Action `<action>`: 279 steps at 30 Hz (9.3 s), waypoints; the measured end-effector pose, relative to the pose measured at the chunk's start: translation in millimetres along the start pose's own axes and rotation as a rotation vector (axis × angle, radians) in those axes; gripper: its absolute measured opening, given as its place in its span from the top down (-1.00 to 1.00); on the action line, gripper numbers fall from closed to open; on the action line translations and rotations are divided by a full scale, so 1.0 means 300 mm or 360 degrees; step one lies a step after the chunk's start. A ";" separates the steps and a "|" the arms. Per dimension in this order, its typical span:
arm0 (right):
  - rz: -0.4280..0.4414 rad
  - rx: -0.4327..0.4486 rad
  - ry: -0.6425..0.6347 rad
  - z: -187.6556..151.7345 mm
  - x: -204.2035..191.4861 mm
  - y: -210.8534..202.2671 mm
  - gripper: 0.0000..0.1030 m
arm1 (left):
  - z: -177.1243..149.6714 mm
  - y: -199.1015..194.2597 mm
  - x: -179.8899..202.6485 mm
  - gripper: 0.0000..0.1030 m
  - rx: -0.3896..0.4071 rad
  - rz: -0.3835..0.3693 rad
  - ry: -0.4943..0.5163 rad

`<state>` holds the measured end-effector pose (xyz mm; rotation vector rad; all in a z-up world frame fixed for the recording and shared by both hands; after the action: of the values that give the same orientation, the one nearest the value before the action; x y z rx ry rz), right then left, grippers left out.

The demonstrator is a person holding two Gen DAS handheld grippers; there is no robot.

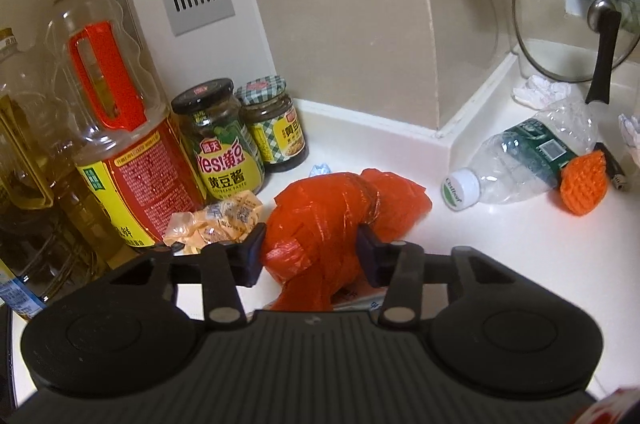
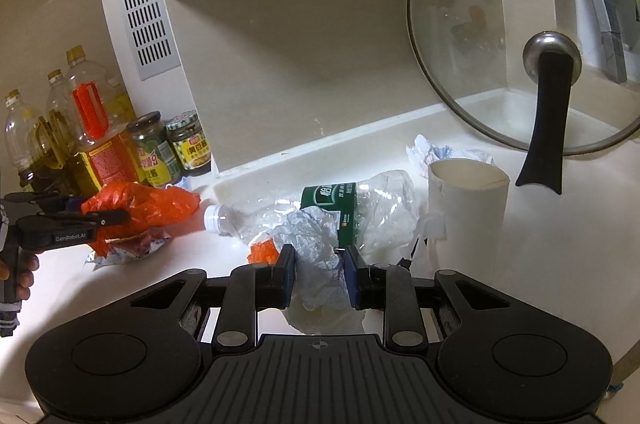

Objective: Collect trash
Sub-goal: 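Grasp the red plastic bag with the left gripper while the right gripper holds the tissue, then carry the red bag in the left gripper while the right gripper carries the tissue to the bin, then open the left gripper to drop the red bag while the right gripper drops the tissue, then raise both grippers from the bin back to the counter litter, then grasp the white paper cup with the right gripper while the left gripper grasps the orange scrubber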

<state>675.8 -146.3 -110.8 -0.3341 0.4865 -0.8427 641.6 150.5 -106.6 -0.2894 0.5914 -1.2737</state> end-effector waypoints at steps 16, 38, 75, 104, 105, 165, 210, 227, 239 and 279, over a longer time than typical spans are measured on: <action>0.0000 0.0066 0.0007 -0.002 -0.055 -0.106 0.49 | 0.060 -0.271 -0.033 0.27 0.0143 -0.0072 -0.0142; 0.0182 0.0050 0.0052 -0.192 -0.405 -0.408 0.49 | -0.221 -0.782 -0.046 0.27 0.0033 -0.0232 -0.0411; 0.0076 -0.0586 0.0257 -0.970 -0.577 -0.331 0.49 | -0.985 -0.778 0.119 0.27 -0.0666 -0.0239 -0.0675; -0.0060 -0.0726 0.0377 -1.153 -0.429 -0.183 0.49 | -1.221 -0.504 0.304 -0.01 -0.0938 -0.0138 -0.0727; -0.0066 -0.0728 0.0378 -1.155 -0.426 -0.183 0.49 | -1.227 -0.501 0.309 -0.09 -0.0947 -0.0144 -0.0726; 0.0050 -0.0770 0.0349 -0.985 -0.595 -0.424 -0.11 | -0.958 -0.830 0.158 -0.09 -0.0692 -0.0331 -0.0508; -0.0360 0.0001 0.0077 -0.146 0.102 -0.353 -0.27 | -0.064 -0.512 0.430 -0.09 -0.0109 -0.0251 -0.0349; -0.0400 0.0139 0.0038 0.062 0.217 -0.096 -0.28 | 0.079 -0.203 0.514 -0.10 -0.0136 -0.0234 -0.0285; -0.0479 0.0168 0.0002 0.078 0.247 -0.013 -0.28 | 0.105 -0.093 0.566 -0.10 -0.0156 -0.0273 -0.0260; -0.0468 0.0203 -0.0021 0.082 0.271 -0.091 0.15 | 0.118 0.023 0.727 0.39 -0.0138 -0.0450 -0.0113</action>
<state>717.8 -224.3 -100.0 -0.2970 0.3737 -1.1508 704.6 -59.2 -136.6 -0.5022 0.5593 -1.5047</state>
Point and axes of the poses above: each gripper's, at about its wrist camera, not at the fingertips, and y roughly the way its jaws point, x to its right, z to its top, the point moved 10 cm from there along y, roughly the way its jaws point, and after that the axes turned 3 degrees about z, right-handed, at the moved point
